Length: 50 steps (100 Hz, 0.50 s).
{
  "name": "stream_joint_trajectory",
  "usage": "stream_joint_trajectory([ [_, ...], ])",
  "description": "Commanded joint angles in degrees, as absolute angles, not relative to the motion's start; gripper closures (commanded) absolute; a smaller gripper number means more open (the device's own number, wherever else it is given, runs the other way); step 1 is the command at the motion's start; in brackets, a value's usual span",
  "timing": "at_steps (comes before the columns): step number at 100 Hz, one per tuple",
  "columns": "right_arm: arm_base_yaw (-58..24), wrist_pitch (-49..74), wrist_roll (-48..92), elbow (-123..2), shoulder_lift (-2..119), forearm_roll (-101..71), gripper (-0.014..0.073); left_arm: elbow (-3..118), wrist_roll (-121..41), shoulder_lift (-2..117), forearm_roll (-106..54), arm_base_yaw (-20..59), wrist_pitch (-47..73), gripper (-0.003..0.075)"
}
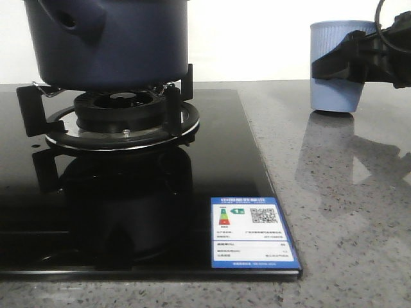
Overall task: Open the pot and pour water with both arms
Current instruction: 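Lower the cup onto the counter and open the right gripper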
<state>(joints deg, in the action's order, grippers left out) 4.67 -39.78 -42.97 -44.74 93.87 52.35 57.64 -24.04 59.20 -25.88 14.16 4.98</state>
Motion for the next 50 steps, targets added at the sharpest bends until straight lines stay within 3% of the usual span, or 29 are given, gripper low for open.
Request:
stream_joint_trajectory([
  [1,4.9,-41.3,-42.5,-46.0,92.4,51.9,0.0071,59.8,-23.9,57.7,-26.1,13.8,-0.4,0.0312],
  [13,4.9,-41.5,-42.5,-46.0,92.4,51.9,-0.0025,59.8,-23.9,57.7,-26.1,13.8,-0.4,0.0312],
  [50,4.9,-40.7,-45.9,-46.0,90.8,55.7,-0.003,59.8,-23.9,57.7,-26.1,13.8,-0.4,0.0312],
])
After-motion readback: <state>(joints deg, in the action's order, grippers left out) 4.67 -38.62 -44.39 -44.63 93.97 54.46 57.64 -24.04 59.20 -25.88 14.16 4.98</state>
